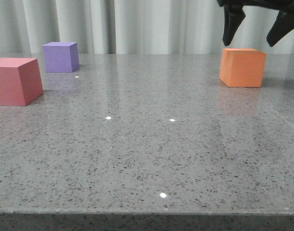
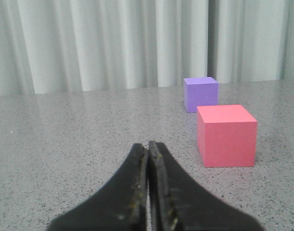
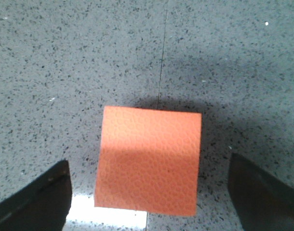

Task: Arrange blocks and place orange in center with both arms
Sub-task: 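Lower the right gripper over the orange cube and close on it, then carry the orange cube with the right gripper toward the table center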

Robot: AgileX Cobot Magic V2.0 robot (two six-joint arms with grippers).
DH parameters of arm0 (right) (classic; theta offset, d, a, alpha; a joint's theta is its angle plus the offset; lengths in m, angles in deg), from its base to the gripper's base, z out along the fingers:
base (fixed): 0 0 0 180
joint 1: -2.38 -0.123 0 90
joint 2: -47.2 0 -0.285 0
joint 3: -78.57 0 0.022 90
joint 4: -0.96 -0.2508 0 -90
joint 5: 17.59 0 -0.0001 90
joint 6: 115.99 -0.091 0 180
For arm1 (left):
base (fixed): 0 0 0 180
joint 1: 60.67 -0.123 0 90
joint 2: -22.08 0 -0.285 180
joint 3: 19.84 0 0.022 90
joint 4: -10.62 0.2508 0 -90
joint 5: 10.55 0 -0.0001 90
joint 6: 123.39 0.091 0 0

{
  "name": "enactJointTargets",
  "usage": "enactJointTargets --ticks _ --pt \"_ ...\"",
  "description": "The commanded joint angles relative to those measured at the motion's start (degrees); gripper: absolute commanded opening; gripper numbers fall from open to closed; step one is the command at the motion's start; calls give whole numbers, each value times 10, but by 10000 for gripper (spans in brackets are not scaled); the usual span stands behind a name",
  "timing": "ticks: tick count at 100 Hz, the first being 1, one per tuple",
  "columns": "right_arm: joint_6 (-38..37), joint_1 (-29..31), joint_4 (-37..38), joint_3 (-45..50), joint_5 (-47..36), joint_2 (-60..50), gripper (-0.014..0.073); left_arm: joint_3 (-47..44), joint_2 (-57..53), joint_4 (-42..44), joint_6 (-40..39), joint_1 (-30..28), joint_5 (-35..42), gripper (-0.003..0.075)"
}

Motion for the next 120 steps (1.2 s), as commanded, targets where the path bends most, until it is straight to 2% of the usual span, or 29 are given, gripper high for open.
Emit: enactJointTargets --ticks 1,20,27,37,44,66,83,107,120 --pt "5 -1 9 -22 -26 -15 647 -24 -18 -4 -1 -2 49 -19" --pt "5 -1 9 -22 -26 10 618 -24 -18 -4 -1 -2 49 -19" --pt "5 -1 8 -22 -26 14 540 -24 -18 -4 -1 -2 49 -19" --pt "5 -1 2 -21 -26 14 379 -24 -18 -4 -1 -2 49 -19" --pt "5 -1 -5 -22 -26 13 321 -24 -18 -4 -1 -2 49 -19" --pt "-13 -8 -23 -43 -3 3 323 -24 -18 -4 -1 -2 49 -19" --pt "-55 -47 -19 -104 32 3 323 -24 -18 -4 -1 -2 49 -19" --pt "-174 -135 86 -178 39 28 323 -24 -18 -4 -1 -2 49 -19" --pt "-204 -170 103 -237 62 70 323 -24 -18 -4 -1 -2 49 -19"
